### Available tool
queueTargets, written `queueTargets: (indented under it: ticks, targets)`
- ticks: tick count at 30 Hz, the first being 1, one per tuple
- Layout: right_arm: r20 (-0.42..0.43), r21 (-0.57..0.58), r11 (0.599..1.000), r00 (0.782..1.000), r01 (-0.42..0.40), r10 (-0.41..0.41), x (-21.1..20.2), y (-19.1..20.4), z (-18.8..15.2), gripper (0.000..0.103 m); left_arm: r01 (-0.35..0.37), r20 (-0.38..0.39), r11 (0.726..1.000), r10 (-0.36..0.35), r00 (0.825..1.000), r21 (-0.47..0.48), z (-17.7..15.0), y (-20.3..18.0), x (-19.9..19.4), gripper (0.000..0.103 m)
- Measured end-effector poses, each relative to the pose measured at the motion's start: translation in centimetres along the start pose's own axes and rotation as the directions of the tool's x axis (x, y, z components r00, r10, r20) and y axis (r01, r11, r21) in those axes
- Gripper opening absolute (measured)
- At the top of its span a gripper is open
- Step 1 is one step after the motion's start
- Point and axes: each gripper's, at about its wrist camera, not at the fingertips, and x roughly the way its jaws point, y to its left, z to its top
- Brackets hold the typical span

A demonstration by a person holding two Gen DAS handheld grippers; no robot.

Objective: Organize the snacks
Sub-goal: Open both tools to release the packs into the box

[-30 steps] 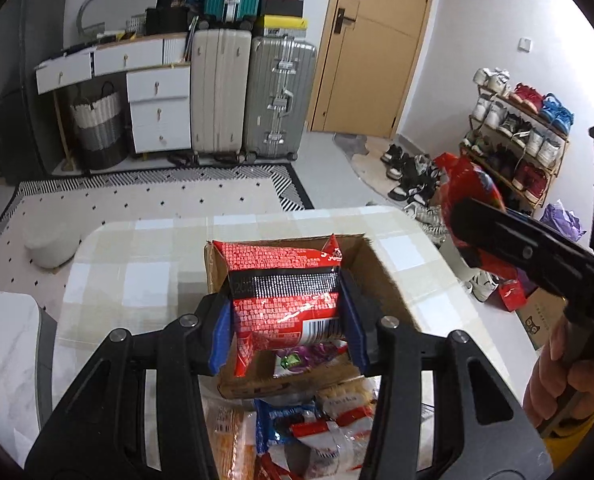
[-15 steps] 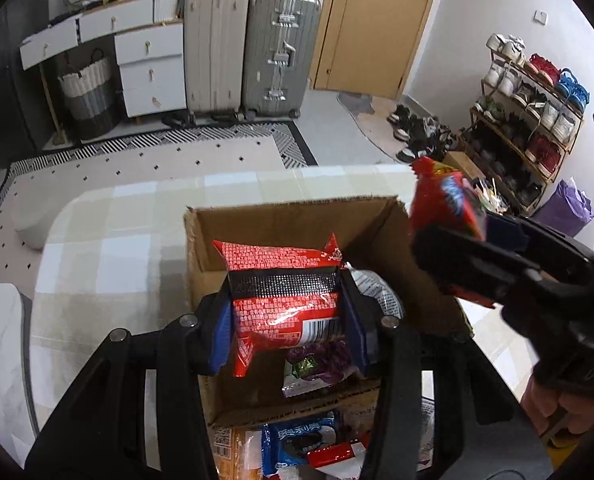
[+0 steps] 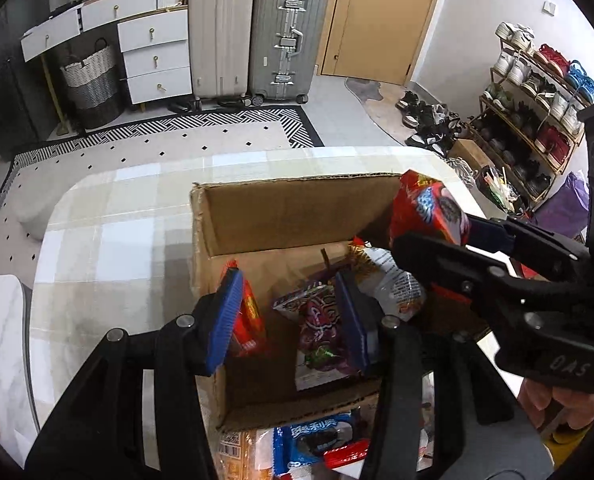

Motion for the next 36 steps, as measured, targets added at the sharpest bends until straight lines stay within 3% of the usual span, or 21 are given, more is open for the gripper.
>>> queueTargets:
  ticks: [9, 21, 24, 36]
  targets:
    - [-0.056, 0.009, 1.000, 0.998, 0.002, -0.002, 1.5, 0.4, -0.5, 0.051, -0.032, 0.015, 0.999, 0.033, 0.999, -0.028, -4.0, 1.0, -3.8, 0.047]
    - [-0.081, 0.004, 1.000, 0.996, 0.024, -0.024, 2.1, 1.6, -1.0, 0.057, -0.049, 0.040, 0.998, 0.051, 0.998, -0.046, -5.4, 0.8, -7.5, 0.060]
    - [-0.073, -0.015, 0.999, 0.996, 0.041, -0.042, 1.7, 2.0, -1.1, 0.065, -0.056, 0.047, 0.998, 0.058, 0.997, -0.041, -5.5, 0.6, -8.3, 0.061]
    - [0.076, -0.033, 0.999, 0.997, 0.030, -0.027, -6.1, 4.1, -1.4, 0.065, -0.066, 0.115, 0.997, 0.070, 0.991, -0.038, -7.1, -1.1, -14.6, 0.072]
